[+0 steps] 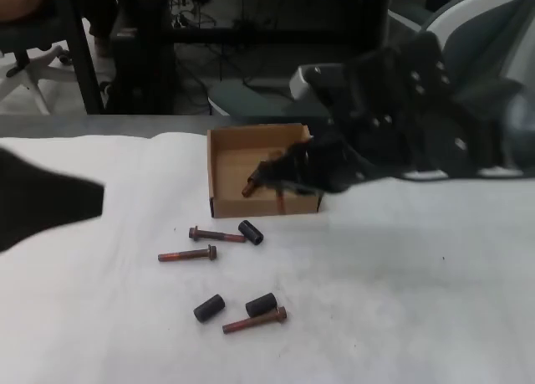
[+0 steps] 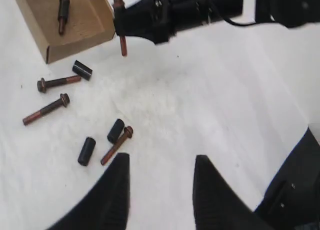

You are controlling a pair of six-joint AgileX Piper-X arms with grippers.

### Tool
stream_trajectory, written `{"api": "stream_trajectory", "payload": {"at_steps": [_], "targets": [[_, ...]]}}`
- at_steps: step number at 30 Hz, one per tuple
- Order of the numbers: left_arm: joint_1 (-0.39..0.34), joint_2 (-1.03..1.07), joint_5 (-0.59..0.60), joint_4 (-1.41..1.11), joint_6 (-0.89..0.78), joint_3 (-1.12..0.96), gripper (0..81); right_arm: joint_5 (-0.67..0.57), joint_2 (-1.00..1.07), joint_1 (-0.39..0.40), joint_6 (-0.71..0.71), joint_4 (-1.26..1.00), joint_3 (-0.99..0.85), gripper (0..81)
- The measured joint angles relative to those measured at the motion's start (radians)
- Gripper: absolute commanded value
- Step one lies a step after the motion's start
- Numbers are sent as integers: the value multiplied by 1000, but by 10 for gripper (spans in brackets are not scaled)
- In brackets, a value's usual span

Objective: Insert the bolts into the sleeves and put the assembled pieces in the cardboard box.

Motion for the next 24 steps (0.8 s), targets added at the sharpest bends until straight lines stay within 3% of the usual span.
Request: {"api": "stream_trajectory", "payload": {"at_steps": [7, 11, 24], "targets": [[0, -72, 8, 68, 49, 0, 260, 20, 240, -37, 0, 144, -290, 6], [0, -84, 8, 73, 52, 0, 255, 35, 352, -47, -1, 214, -423, 6], [0, -86, 8, 73, 53, 0, 255, 118, 494, -50, -66, 291, -577, 1]]}}
